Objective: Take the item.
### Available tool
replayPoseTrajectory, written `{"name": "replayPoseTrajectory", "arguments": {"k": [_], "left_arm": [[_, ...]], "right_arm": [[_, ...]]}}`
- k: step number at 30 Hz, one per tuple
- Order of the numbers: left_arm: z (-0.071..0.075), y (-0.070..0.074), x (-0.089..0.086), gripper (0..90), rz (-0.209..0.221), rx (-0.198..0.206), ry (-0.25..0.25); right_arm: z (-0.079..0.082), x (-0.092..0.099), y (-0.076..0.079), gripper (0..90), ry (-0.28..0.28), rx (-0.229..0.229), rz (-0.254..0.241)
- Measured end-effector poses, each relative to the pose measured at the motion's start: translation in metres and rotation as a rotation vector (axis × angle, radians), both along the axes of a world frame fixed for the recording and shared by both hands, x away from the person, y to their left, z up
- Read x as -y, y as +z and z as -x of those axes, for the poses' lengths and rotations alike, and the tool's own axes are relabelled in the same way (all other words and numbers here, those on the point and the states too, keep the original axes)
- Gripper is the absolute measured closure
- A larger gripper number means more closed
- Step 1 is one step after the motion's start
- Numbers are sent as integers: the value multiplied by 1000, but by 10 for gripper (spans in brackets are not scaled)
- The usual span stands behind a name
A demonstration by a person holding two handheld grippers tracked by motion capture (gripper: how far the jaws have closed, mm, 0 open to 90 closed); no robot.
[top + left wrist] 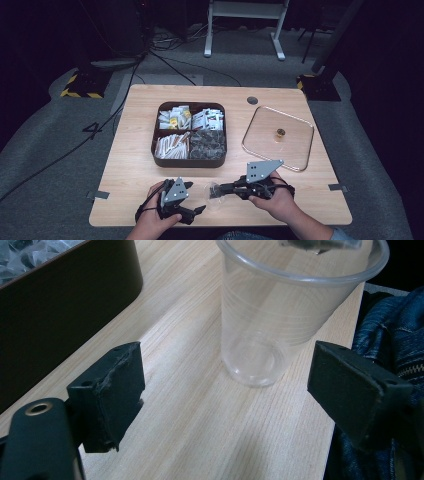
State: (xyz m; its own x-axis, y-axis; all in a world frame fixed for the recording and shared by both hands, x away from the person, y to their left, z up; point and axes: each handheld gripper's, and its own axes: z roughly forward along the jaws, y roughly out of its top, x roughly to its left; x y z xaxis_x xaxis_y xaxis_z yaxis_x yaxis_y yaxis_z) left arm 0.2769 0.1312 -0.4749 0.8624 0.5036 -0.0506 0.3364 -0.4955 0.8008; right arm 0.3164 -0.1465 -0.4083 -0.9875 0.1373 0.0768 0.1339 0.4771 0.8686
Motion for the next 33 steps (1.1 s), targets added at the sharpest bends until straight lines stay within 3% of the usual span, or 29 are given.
{"name": "replayPoseTrajectory", "arguments": {"k": [8,16,33], "left_arm": [[-2,-1,-4,157,-5,-8,17],[-2,0,-5,157,-6,-9,21],[-3,1,-14,158,-20,0,64]], "right_arm": [[-2,-2,-8,895,-3,-17,8],[-1,-2,-6,734,-16,-19,-16],[-5,1,0,598,-54,-4,-37]]}}
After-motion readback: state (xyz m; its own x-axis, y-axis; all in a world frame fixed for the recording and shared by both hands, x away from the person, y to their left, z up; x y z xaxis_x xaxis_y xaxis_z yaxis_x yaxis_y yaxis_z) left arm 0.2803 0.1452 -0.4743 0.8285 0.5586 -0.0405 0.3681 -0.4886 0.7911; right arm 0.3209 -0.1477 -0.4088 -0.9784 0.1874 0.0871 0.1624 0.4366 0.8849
